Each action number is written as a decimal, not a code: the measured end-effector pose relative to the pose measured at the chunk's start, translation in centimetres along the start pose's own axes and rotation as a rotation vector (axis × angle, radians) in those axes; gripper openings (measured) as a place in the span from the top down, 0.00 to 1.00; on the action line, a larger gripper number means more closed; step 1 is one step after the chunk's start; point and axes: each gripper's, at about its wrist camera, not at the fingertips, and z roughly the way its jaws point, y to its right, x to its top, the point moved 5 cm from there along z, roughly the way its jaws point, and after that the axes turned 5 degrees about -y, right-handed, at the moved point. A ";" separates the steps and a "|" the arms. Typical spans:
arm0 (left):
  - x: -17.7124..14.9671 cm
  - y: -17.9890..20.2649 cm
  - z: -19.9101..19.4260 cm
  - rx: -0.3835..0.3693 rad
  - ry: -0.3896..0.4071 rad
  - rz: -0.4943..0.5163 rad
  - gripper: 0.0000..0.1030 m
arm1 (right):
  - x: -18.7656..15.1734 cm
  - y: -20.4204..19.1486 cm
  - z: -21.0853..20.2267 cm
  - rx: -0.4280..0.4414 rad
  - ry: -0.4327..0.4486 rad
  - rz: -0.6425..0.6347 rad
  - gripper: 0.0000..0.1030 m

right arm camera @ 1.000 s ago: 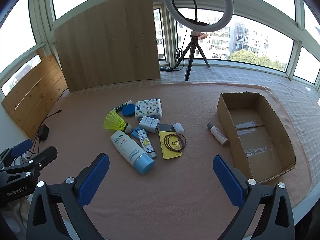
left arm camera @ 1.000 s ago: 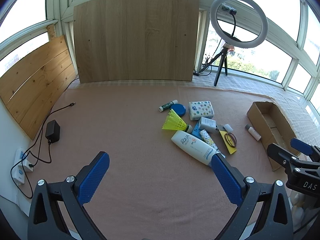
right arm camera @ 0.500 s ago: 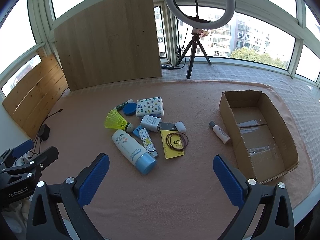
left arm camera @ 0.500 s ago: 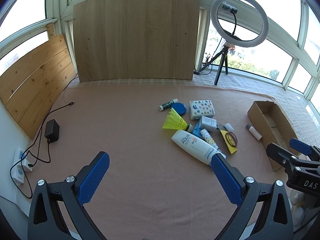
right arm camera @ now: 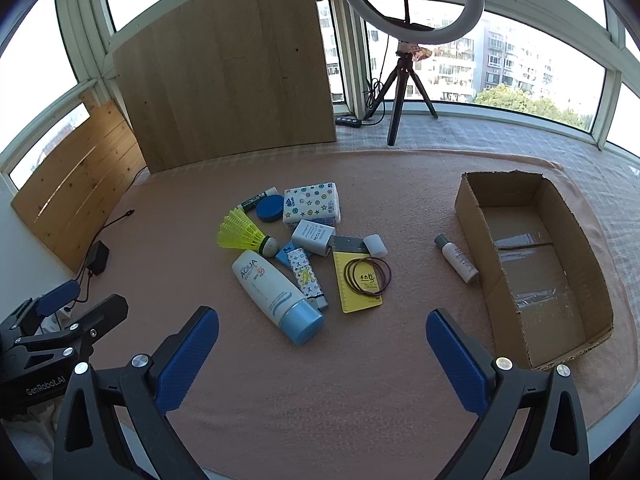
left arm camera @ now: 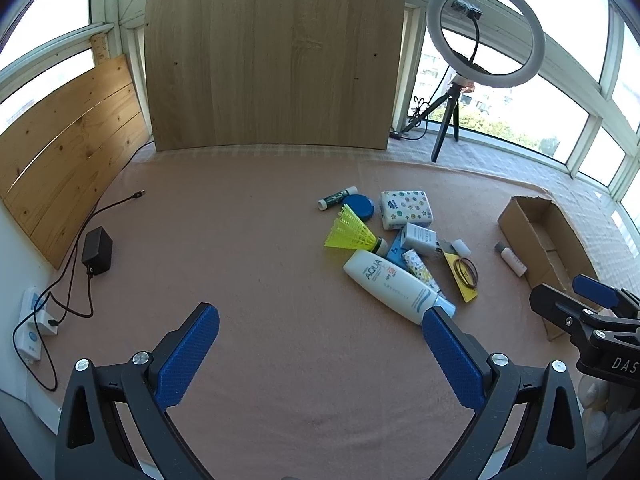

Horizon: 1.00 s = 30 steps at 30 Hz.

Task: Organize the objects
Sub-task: 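Move the right tool toward the scattered items on the table, then grasp the white AQUA sunscreen tube with the right tool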

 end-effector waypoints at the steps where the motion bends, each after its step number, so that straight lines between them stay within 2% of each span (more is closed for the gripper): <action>1: 0.0 0.0 0.2 0.002 -0.002 0.000 0.00 | 0.0 0.0 0.2 0.001 -0.003 -0.003 0.00; 13: -0.2 -0.6 1.9 0.009 -0.021 -0.019 0.00 | 1.1 -0.4 3.4 0.135 -0.070 -0.011 0.00; 26: -0.4 -1.7 4.1 -0.007 -0.056 -0.073 0.00 | 2.7 -1.9 7.1 0.191 -0.129 -0.091 0.01; 27: -0.5 -1.8 4.3 -0.008 -0.060 -0.076 0.00 | 2.8 -2.1 7.5 0.195 -0.135 -0.103 0.01; 30: -0.8 -1.9 4.8 -0.009 -0.069 -0.086 0.00 | 3.0 -2.8 8.8 0.218 -0.172 -0.126 0.10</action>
